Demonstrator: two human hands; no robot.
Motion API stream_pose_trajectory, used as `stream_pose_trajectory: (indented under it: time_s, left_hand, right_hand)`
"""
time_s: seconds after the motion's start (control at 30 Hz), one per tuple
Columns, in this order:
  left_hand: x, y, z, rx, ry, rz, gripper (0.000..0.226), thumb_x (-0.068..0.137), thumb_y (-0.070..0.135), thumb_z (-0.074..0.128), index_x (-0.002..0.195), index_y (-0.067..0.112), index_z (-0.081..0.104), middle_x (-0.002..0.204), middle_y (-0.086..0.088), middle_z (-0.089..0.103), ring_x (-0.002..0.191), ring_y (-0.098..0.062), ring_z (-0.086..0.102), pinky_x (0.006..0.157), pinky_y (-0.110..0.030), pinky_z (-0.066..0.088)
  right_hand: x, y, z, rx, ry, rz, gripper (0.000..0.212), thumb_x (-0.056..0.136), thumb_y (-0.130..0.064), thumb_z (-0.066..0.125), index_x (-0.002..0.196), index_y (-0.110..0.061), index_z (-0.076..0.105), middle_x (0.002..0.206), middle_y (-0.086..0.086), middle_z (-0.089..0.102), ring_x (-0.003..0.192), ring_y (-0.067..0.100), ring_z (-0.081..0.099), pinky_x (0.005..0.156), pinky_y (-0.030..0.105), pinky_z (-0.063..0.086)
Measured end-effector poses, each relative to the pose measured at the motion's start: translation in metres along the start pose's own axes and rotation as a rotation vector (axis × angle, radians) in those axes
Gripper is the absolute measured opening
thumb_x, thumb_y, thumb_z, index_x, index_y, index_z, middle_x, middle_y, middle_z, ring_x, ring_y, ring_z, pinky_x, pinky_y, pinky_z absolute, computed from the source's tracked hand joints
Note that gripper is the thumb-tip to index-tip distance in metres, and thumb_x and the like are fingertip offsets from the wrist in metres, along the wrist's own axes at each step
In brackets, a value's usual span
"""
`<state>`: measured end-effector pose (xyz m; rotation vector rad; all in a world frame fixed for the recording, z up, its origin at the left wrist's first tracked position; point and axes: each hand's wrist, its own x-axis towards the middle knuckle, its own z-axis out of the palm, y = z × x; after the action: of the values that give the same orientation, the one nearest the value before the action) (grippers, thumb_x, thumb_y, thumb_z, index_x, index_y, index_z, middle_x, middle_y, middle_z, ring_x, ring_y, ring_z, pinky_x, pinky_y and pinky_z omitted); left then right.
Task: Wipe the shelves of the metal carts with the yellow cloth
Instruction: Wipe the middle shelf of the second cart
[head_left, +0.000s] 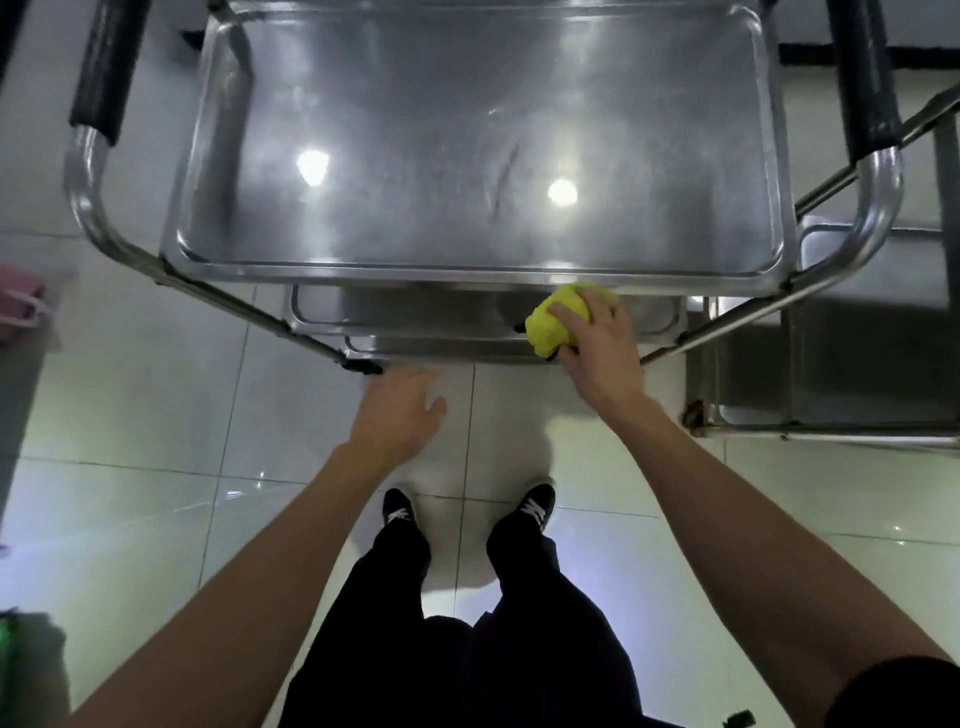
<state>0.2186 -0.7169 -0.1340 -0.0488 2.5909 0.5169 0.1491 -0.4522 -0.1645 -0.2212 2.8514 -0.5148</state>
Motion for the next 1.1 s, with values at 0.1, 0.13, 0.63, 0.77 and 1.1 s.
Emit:
stream_pose_trajectory:
  time_s: [0.1, 0.13, 0.63, 0.77, 1.1]
  left_hand:
    - [-0.01, -0.04, 0.011, -0.011, -0.024, -0.037, 0.044, 0.1, 0.033, 0.054, 0.142, 0.021, 0.055, 0.148, -0.001, 0.051, 0.136, -0.022, 0.044, 0.109, -0.04, 0.035]
    - [-0.011, -0.055, 0.014, -0.022, -0.03, -0.051, 0.043, 0.099, 0.034, 0.054, 0.141, 0.022, 0.055, 0.147, -0.001, 0.052, 0.136, -0.021, 0.043, 0.109, -0.04, 0.035]
    - [0.081, -0.274, 0.053, -0.056, 0.007, -0.072, 0.048, 0.097, 0.032, 0.055, 0.144, 0.023, 0.05, 0.148, -0.003, 0.049, 0.135, -0.028, 0.042, 0.109, -0.049, 0.039]
    - [0.119, -0.293, 0.065, -0.045, 0.101, -0.054, 0.047, 0.095, 0.029, 0.058, 0.141, 0.019, 0.053, 0.147, -0.005, 0.05, 0.136, -0.029, 0.041, 0.106, -0.052, 0.043]
    - [0.195, -0.333, 0.097, -0.012, 0.273, -0.063, 0.051, 0.094, 0.026, 0.057, 0.143, 0.027, 0.049, 0.156, -0.003, 0.037, 0.147, -0.024, 0.026, 0.11, -0.048, 0.04]
  right_hand:
    - [-0.016, -0.032, 0.036, 0.082, -0.071, -0.023, 0.055, 0.085, -0.017, 0.066, 0.138, -0.025, 0.056, 0.152, 0.012, 0.037, 0.133, 0.041, 0.033, 0.108, 0.05, 0.036]
    - [-0.02, -0.042, 0.05, 0.092, -0.082, -0.018, 0.054, 0.084, -0.015, 0.066, 0.136, -0.025, 0.057, 0.152, 0.012, 0.039, 0.133, 0.041, 0.034, 0.106, 0.051, 0.037]
    - [0.066, -0.144, 0.23, 0.163, -0.045, 0.072, 0.049, 0.077, -0.024, 0.067, 0.126, -0.03, 0.061, 0.14, -0.001, 0.05, 0.128, 0.027, 0.047, 0.103, 0.043, 0.044]
    - [0.126, -0.153, 0.267, 0.149, -0.097, -0.003, 0.048, 0.08, -0.029, 0.068, 0.126, -0.032, 0.06, 0.143, -0.003, 0.046, 0.131, 0.027, 0.042, 0.107, 0.042, 0.039]
    - [0.213, -0.164, 0.329, 0.059, 0.001, -0.065, 0.057, 0.087, -0.034, 0.062, 0.142, -0.032, 0.047, 0.157, 0.003, 0.032, 0.141, 0.033, 0.03, 0.114, 0.049, 0.03]
